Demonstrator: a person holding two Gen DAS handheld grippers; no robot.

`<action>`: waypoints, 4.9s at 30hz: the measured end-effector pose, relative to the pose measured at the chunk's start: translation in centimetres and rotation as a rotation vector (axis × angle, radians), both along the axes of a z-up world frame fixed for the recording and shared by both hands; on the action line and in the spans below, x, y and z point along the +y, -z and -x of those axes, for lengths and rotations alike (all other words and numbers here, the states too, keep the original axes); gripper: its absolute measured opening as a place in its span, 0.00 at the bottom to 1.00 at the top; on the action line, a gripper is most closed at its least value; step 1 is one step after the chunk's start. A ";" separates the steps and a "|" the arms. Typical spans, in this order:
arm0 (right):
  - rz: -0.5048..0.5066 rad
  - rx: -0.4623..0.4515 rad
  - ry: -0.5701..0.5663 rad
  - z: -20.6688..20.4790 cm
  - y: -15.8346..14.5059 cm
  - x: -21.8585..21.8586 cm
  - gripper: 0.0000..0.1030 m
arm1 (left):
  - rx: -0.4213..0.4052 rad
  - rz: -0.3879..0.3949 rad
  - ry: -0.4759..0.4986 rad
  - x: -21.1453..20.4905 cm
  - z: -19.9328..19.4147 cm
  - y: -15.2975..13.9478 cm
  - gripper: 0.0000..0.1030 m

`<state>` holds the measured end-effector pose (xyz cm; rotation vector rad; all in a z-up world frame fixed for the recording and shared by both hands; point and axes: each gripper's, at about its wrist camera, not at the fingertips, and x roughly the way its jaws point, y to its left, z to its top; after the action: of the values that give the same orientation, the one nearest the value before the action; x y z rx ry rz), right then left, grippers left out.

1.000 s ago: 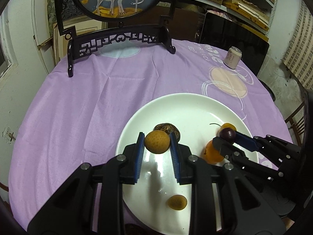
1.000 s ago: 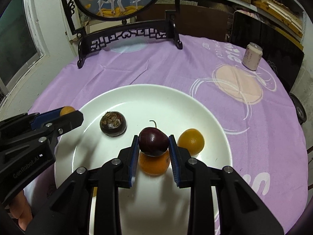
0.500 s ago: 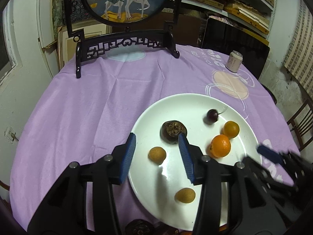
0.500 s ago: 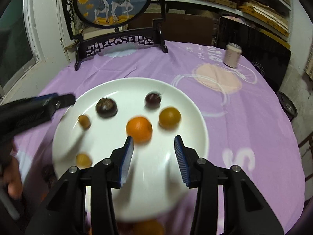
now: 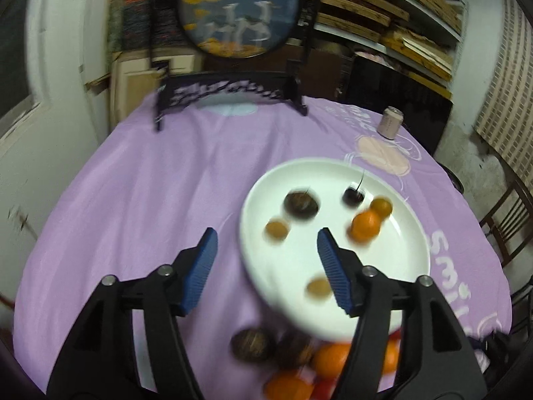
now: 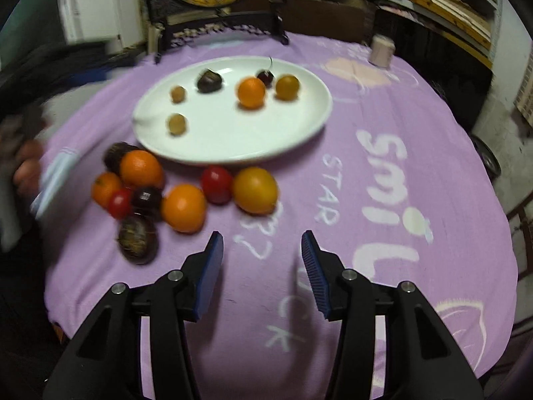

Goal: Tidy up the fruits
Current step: 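Grasp a yellow-orange fruit with the right tool while the left tool grasps a tangerine, then carry both fruits onto the white plate and open both tools, then grasp a dark brown fruit with the right tool while the left tool grasps a red tomato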

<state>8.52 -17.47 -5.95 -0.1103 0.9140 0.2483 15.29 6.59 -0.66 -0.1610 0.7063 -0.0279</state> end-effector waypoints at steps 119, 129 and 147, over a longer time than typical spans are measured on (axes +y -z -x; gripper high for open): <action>-0.238 0.012 -0.207 1.3 -1.5 3.5 0.65 | 0.022 -0.004 0.116 -4.8 -6.2 -1.9 0.71; -0.125 0.059 -0.297 2.2 1.6 8.4 0.65 | 0.030 0.046 -0.061 3.2 5.1 2.1 0.74; -0.113 -0.011 -0.139 4.0 -0.6 1.2 0.39 | 0.176 -0.016 0.143 -1.0 9.5 4.7 0.76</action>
<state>4.50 -16.28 -5.36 -0.0702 0.8809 0.4276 5.80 5.57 -5.33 -0.0980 0.8929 -0.1460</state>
